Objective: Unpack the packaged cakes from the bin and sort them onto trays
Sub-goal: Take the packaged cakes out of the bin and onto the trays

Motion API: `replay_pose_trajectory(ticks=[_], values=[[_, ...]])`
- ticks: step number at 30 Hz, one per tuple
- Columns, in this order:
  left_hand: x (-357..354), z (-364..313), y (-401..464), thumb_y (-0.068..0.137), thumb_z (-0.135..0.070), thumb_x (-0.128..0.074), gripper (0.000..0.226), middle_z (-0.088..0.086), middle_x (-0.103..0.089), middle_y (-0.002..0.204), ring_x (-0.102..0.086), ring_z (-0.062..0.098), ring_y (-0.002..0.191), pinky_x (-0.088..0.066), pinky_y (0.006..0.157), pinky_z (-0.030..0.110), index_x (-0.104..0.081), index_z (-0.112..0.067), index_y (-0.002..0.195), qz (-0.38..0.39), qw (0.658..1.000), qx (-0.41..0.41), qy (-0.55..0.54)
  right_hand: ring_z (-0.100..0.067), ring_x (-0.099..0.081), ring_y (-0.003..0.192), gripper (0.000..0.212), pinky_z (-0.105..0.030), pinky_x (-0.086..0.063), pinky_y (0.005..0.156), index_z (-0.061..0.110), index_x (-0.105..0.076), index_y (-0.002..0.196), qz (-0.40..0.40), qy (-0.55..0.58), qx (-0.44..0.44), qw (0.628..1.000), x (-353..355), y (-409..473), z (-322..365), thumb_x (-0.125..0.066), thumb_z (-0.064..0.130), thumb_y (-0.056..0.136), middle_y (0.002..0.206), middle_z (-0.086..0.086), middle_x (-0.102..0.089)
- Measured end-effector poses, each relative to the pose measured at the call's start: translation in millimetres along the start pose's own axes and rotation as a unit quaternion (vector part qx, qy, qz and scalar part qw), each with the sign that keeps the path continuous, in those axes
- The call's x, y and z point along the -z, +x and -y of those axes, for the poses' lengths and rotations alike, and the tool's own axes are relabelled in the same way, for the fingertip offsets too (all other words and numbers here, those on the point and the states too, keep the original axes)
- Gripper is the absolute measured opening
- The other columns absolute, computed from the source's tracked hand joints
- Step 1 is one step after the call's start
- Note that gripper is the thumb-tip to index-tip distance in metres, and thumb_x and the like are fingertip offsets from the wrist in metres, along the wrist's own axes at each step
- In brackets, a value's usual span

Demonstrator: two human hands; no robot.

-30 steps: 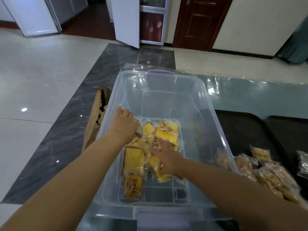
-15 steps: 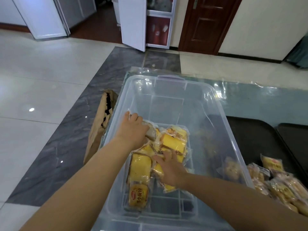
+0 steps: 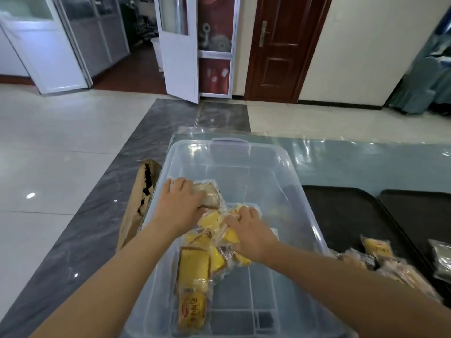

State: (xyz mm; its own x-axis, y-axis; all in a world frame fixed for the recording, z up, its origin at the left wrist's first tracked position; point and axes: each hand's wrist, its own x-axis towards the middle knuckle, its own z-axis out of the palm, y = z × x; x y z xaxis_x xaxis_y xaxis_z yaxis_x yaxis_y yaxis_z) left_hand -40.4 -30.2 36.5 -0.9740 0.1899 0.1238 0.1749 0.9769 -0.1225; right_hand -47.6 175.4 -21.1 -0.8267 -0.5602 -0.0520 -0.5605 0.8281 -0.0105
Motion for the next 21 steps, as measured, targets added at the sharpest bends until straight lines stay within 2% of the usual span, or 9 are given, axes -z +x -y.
replay_pose_trajectory(ticks=[5,9,12,15,21], values=[[40.2,7.5,4.2,0.078,-0.041,-0.072,0.034,0.015,-0.061,0.108,-0.052,0.039,0.108,-0.039,0.093,0.059,-0.069,-0.021,0.106,-0.129,0.991,0.026,-0.033,-0.029,-0.033,0.116,0.062,-0.037,-0.049,0.085,0.022,-0.041,0.133,-0.099,0.062,-0.017,0.993,57.7,-17.0,-12.4,-0.068,0.043,0.081,0.123,-0.012,-0.035],[85.7,-7.6,4.9,0.078,-0.037,-0.074,0.035,0.018,-0.061,0.11,-0.052,0.042,0.108,-0.038,0.094,0.058,-0.069,-0.02,0.108,-0.186,0.981,0.025,-0.038,-0.024,-0.033,0.117,0.063,-0.035,-0.042,0.095,0.024,-0.042,0.131,-0.177,0.147,-0.043,0.972,112.0,-37.1,-24.7,-0.073,0.041,0.079,0.124,-0.008,-0.033],[117.9,-30.4,0.4,0.081,-0.036,-0.072,0.036,0.018,-0.06,0.116,-0.049,0.041,0.112,-0.036,0.097,0.055,-0.067,-0.02,0.113,-0.222,0.975,0.015,-0.027,-0.02,-0.033,0.116,0.063,-0.032,-0.039,0.094,0.027,-0.04,0.13,-0.231,0.175,-0.045,0.956,153.1,-56.4,-38.7,-0.074,0.041,0.078,0.125,-0.004,-0.031],[146.0,-64.4,-5.3,0.081,-0.038,-0.071,0.038,0.017,-0.059,0.118,-0.047,0.04,0.114,-0.034,0.098,0.053,-0.065,-0.022,0.116,-0.25,0.968,0.004,-0.019,-0.017,-0.034,0.116,0.065,-0.027,-0.038,0.09,0.033,-0.036,0.13,-0.268,0.169,-0.055,0.947,183.4,-85.1,-62.5,-0.074,0.044,0.078,0.126,-0.001,-0.029],[180.1,-171.2,-7.9,0.085,-0.042,-0.061,0.037,0.017,-0.059,0.119,-0.049,0.041,0.114,-0.035,0.098,0.054,-0.064,-0.021,0.116,-0.277,0.96,-0.027,-0.033,-0.019,-0.032,0.12,0.065,-0.03,-0.039,0.096,0.032,-0.034,0.134,-0.283,0.117,-0.08,0.949,193.5,-181.9,-144.8,-0.07,0.046,0.081,0.131,-0.003,-0.027]])
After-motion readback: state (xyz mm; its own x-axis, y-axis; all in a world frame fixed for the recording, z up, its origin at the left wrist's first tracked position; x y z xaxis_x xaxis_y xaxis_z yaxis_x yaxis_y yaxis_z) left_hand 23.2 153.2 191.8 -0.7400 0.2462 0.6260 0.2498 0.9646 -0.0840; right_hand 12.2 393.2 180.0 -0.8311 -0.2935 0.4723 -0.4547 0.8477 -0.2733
